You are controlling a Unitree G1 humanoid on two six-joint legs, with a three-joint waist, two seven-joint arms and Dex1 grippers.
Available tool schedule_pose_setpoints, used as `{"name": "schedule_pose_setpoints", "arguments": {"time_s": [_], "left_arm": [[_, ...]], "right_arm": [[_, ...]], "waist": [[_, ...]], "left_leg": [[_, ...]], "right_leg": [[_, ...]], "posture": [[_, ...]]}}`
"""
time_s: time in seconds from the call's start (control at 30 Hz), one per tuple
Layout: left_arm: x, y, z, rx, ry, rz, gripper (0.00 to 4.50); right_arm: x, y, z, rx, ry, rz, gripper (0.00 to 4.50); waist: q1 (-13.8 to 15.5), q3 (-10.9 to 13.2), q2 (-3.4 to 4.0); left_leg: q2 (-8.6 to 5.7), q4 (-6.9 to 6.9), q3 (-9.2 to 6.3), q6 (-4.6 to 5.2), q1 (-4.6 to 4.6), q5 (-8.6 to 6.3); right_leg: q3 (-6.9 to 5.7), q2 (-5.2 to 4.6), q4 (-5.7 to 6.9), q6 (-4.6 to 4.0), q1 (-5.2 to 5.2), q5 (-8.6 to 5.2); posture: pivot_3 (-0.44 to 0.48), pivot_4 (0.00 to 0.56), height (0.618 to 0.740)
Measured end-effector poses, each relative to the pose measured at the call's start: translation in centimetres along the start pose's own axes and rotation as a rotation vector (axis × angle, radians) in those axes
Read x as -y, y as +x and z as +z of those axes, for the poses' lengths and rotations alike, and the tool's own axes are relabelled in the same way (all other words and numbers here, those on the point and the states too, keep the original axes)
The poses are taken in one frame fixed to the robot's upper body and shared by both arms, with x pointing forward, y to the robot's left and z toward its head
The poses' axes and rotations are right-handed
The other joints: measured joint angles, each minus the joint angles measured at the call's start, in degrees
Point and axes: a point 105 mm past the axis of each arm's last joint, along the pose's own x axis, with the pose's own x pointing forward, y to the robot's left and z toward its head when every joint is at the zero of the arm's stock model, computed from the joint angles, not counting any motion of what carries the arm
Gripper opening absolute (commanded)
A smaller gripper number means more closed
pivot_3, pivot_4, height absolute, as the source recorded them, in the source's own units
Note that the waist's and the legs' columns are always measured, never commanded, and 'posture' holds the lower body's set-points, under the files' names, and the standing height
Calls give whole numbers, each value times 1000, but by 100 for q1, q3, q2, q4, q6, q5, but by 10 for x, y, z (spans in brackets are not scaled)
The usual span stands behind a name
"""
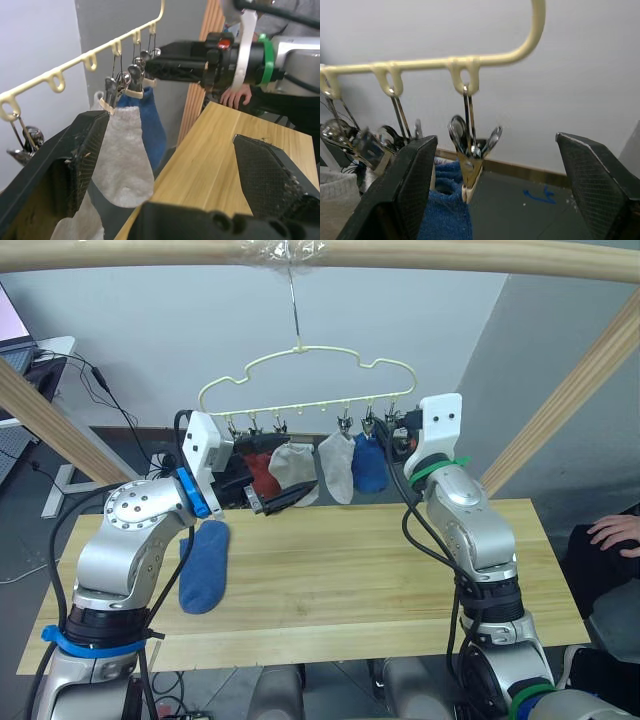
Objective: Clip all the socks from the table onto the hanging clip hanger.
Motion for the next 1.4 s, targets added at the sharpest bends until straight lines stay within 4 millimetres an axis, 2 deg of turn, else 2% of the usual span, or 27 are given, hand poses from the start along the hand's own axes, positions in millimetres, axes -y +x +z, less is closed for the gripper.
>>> {"name": "schedule_pose_setpoints", "arguments": {"time_s": [0.37, 0.6, 0.7, 0.9, 1.03, 1.07, 1.23, 1.33, 1.4], "left_arm": [[-2, 2, 4, 6, 8, -1, 4500], [-2, 3, 5, 9, 7, -2, 4500], [-3, 4, 7, 18, 11, -4, 4500], [-3, 4, 7, 18, 11, -3, 4500], [-3, 4, 7, 17, 10, -3, 4500], [-3, 4, 7, 16, 10, -3, 4500], [-2, 1, -2, -7, -9, 16, 4500], [-2, -7, -17, -50, -30, 72, 4500], [-3, -22, -34, -106, -48, 135, 4500]], "right_arm": [[-7, 7, 6, 11, 100, -59, 3954], [-18, 10, 8, 1, 151, -43, 3954], [-22, 12, 12, 7, 173, -34, 3378], [-23, 13, 10, -1, 188, -30, 1266], [-24, 13, 11, 2, 191, -27, 141], [-24, 13, 12, 6, 190, -24, 9], [-25, 14, 14, 11, 190, -21, 9], [-26, 14, 14, 10, 189, -19, 9], [-28, 16, 15, 11, 187, -9, 9]], "waist": [[-9, 0, 0], [-10, 0, 1], [-11, 0, 1], [-11, 1, 1], [-12, 1, 1], [-12, 1, 1], [-12, 1, 1], [-17, 1, 1], [-60, 1, 2]], "left_leg": [[0, 0, -1, 0, 0, 0], [0, 0, -3, 0, -1, 0], [0, 0, -3, 0, -1, 0], [0, 0, -3, 0, -2, 0], [0, 0, -3, 0, -2, 0], [0, 0, -3, 0, -2, 0], [0, 0, -4, 0, -2, 0], [0, 0, -4, 0, -2, 0], [1, -1, -2, 0, -1, 0]], "right_leg": [[-1, 0, 0, 0, 0, 0], [-3, 0, 2, 0, -1, 0], [-3, 0, 2, -1, -1, 0], [-3, 0, 2, -5, -1, 3], [-3, 0, 3, -5, -1, 3], [-3, 0, 3, -4, -1, 3], [-3, 0, 2, -5, -2, 3], [-3, -1, 3, -6, -3, 3], [-1, -2, 5, -7, -4, 4]], "posture": [[-33, 258, 735], [-32, 257, 735], [-31, 257, 735], [-30, 257, 735], [-30, 257, 735], [-30, 257, 735], [-34, 259, 735], [-34, 259, 735], [-35, 264, 735]]}}
